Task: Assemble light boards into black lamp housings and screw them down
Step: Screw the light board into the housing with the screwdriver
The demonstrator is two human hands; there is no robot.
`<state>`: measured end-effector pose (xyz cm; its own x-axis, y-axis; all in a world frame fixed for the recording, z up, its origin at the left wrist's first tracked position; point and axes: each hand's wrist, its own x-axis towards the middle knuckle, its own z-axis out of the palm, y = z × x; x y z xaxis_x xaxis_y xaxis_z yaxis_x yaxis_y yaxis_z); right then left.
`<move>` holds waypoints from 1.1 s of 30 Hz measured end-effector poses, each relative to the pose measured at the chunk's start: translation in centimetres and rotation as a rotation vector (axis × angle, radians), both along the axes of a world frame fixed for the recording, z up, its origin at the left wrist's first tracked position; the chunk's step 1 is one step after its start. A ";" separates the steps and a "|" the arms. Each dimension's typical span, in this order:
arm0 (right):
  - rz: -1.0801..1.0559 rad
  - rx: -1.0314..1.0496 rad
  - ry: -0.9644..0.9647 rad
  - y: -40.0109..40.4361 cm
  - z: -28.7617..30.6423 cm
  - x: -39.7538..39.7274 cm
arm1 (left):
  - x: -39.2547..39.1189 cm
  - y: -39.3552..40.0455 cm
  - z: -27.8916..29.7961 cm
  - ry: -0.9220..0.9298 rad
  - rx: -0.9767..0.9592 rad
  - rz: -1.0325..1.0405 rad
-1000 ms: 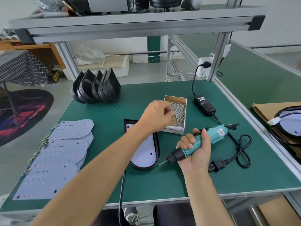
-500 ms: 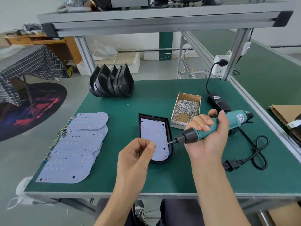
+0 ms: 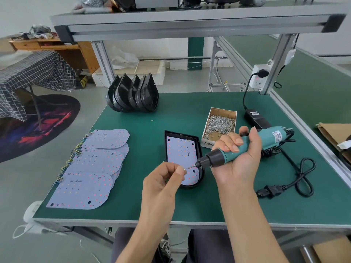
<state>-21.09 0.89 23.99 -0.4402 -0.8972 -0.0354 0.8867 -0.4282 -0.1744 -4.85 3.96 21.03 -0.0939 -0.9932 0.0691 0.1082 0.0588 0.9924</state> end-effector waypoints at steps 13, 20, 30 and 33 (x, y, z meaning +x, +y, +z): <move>-0.041 0.024 0.071 0.1 -0.2 0.1 | -0.8 0.5 -0.7 -0.283 -0.168 0.183; -0.035 0.043 0.045 -0.1 -0.6 0.2 | -0.7 0.2 -1.3 -0.537 -0.514 0.320; -0.011 0.063 0.012 -0.7 -0.6 0.7 | -0.3 -0.2 -1.5 -0.432 -0.510 0.314; -0.013 0.077 0.014 -0.8 -0.6 0.7 | -0.1 -0.7 -1.9 -0.467 -0.579 0.317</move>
<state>-20.34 0.07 23.38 -0.4531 -0.8860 -0.0983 0.8783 -0.4248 -0.2195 -4.96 3.26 19.18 0.0400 -0.7961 0.6039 -0.4177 0.5357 0.7339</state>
